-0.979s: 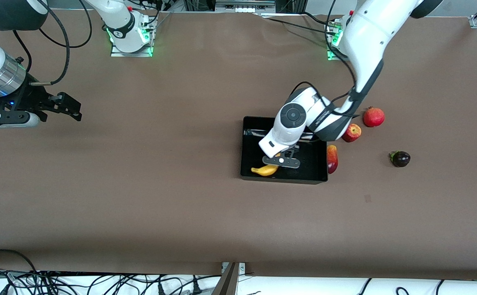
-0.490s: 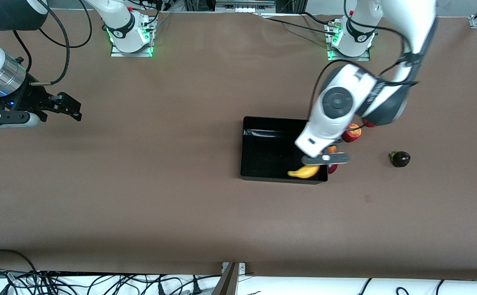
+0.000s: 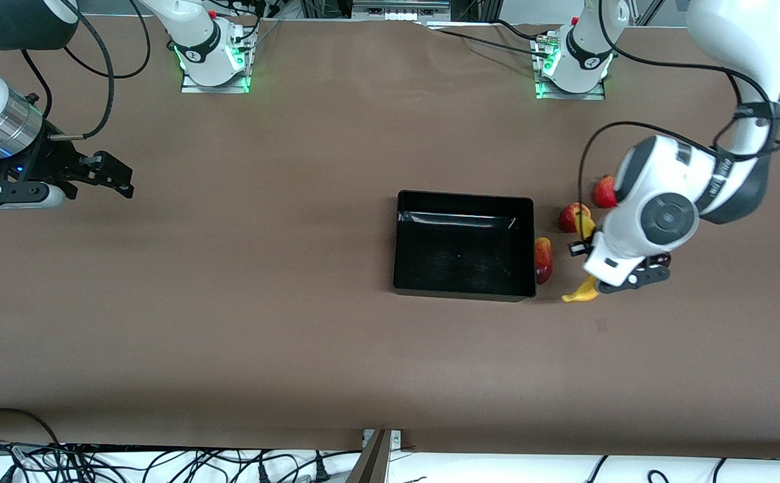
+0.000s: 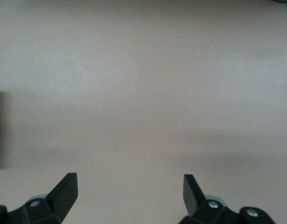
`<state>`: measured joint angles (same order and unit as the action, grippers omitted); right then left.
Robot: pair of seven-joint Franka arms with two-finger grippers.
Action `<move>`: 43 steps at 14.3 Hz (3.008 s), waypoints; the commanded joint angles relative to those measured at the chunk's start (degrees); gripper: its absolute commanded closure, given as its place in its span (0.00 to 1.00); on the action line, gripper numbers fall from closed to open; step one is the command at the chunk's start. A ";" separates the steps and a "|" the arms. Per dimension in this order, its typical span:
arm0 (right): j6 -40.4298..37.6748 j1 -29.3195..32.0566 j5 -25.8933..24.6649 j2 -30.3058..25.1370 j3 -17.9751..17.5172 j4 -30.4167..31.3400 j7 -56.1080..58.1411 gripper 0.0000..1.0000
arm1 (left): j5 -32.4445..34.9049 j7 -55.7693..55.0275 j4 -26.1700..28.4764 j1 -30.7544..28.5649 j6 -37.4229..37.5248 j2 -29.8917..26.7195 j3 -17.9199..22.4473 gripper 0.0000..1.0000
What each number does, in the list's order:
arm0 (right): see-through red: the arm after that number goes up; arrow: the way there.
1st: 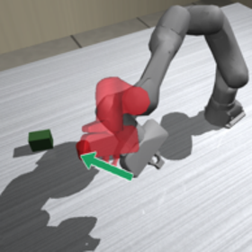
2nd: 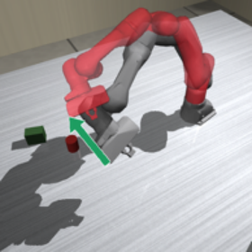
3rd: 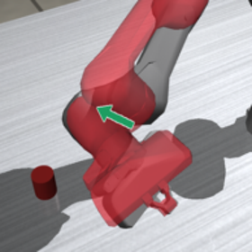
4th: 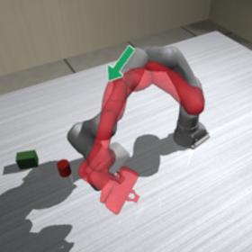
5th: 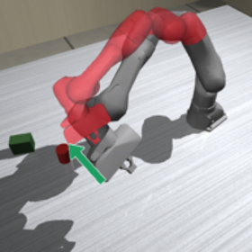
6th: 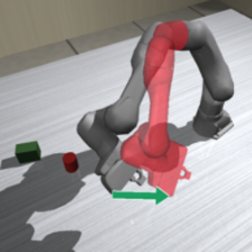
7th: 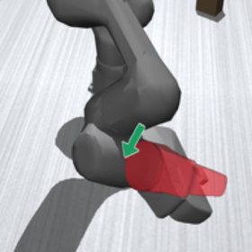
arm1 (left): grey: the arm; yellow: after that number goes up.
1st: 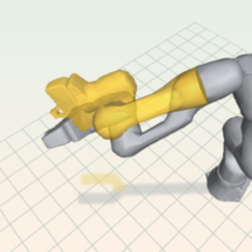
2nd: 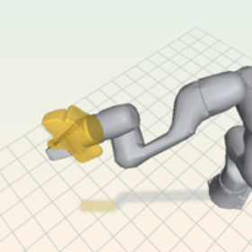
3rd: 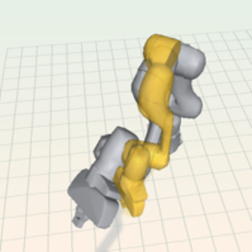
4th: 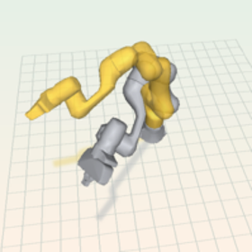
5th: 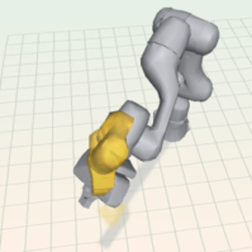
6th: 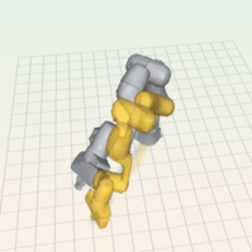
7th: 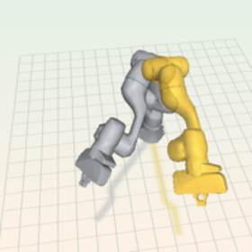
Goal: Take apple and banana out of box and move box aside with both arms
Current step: 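Lift the banana out of the box and lower it beside the apple, then open the left gripper and raise it away from the banana, then move the right gripper to the black box rim and grasp it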
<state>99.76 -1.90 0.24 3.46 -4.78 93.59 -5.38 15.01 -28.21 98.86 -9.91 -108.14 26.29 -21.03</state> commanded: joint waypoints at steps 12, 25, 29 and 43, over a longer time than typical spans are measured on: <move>-0.54 -0.12 -0.16 0.32 -0.05 -0.87 -0.69 0.00 | 4.94 23.20 10.48 -12.15 -21.15 8.16 -0.59 0.00; 1.57 -2.14 0.28 1.20 -0.23 -0.95 0.10 0.00 | -3.20 23.29 -12.71 -11.97 15.59 -9.13 -10.97 0.00; 1.14 -4.25 0.02 4.70 -0.23 -0.95 0.37 0.00 | -15.25 23.11 -11.94 -2.34 16.64 -17.93 5.85 0.00; 10.25 -20.93 6.17 17.18 -0.32 -1.04 -18.13 0.00 | -13.52 21.00 3.18 11.76 9.26 -27.87 24.01 0.00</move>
<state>106.70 -19.72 5.29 17.15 -5.48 93.73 -17.66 0.66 -6.12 100.90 1.12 -98.66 -0.21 2.88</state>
